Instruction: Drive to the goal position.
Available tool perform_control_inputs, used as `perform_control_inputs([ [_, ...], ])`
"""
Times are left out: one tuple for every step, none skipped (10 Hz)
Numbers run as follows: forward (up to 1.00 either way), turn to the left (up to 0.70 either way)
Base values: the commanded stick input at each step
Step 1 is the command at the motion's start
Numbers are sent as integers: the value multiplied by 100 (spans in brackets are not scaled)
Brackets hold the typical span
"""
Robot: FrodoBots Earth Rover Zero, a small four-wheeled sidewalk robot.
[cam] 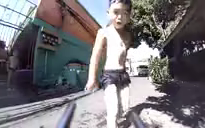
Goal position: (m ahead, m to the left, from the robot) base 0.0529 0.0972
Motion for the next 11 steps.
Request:
perform_control_inputs([
  [0,-99],
  [0,-99],
  [0,-100],
  [0,-100],
  [0,-100],
  [0,-100],
  [0,-100],
  [0,-100],
  [0,-100],
  [0,-100],
  [0,-100],
])
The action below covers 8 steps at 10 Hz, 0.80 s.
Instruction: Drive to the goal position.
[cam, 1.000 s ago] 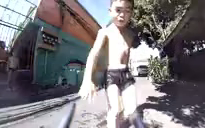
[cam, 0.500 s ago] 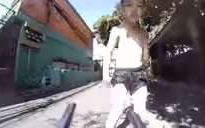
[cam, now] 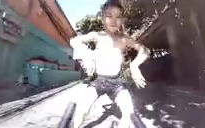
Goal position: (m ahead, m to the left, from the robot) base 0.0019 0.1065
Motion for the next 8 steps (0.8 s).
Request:
perform_control_inputs([
  [0,-100],
  [0,-100],
  [0,-100],
  [0,-84],
  [0,-60],
  [0,-36],
  [0,-12],
  [0,12],
])
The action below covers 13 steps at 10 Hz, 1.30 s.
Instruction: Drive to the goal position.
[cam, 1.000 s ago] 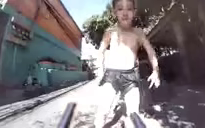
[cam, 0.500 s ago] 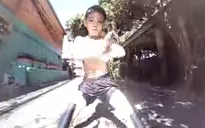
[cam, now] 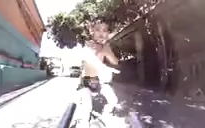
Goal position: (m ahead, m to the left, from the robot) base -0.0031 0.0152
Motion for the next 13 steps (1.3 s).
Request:
perform_control_inputs([
  [0,35],
  [0,38],
  [0,38],
  [0,38],
  [0,27],
  [0,4],
  [0,41],
  [0,41],
  [0,40],
  [0,40],
  [0,42],
  [0,43],
  [0,45],
])
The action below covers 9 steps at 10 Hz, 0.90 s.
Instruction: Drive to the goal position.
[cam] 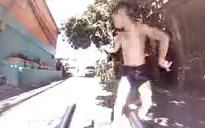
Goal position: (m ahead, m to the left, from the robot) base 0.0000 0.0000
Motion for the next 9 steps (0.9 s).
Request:
perform_control_inputs([
  [0,47],
  [0,26],
  [0,-88],
  [0,-100],
  [0,-90],
  [0,-75],
  [0,-60],
  [0,-50],
  [0,-46],
])
